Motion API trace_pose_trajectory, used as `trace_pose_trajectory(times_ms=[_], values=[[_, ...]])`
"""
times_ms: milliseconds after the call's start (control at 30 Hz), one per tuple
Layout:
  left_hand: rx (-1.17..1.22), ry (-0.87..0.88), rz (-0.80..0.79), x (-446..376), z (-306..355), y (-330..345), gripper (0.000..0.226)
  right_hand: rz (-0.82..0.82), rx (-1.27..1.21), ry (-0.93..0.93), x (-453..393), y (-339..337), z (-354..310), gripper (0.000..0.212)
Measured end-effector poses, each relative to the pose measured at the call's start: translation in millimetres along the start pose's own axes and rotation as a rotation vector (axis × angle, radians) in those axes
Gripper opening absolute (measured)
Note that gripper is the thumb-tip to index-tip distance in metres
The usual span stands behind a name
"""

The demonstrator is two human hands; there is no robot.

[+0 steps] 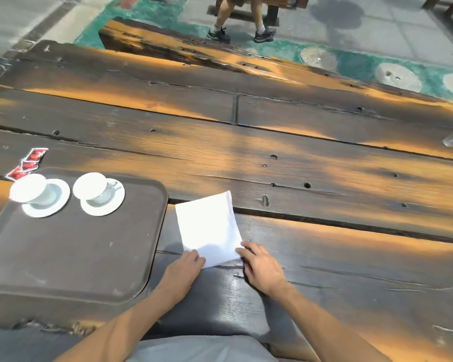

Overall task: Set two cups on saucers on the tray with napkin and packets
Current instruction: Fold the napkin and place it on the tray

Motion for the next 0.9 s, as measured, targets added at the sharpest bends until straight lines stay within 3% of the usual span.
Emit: trace_pose_trajectory(times_ms=[233,433,667,800,900], values=[[0.082,-0.02,-0.018,-1.3,-13.3,8.0,0.029,0.071,-0.022,0.018,-1.7,4.2,-1.9,0.031],[0.009,-0.037,-0.015,-4.9,-12.2,9.3,0.024,0.158,-0.124,0.033,2.6,5.2,-5.7,0.023],[0.33,0.153,0.291,4.6,-20.0,-57.5,0.014,0.208,-0.275,0.091,20.3,1.6,1.2,0.025],[0.371,0.185,0.318,15.3,-25.5,-72.1,0.013,0.359,-0.252,0.007,35.3,-19.0,-9.6,0.015],[0.349,0.221,0.283,26.8,-28.2,-67.3,0.016,0.382,-0.258,-0.068,47.9,-26.9,-20.5,0.012]])
Point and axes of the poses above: each hand's wrist, its own x-axis away from the middle knuckle, its own y-axis out of the palm, z = x × y, the point moved 8 cm from there along -x, towards the middle knuckle, and after that the axes turned 6 degrees about x, right-handed, at the moved point
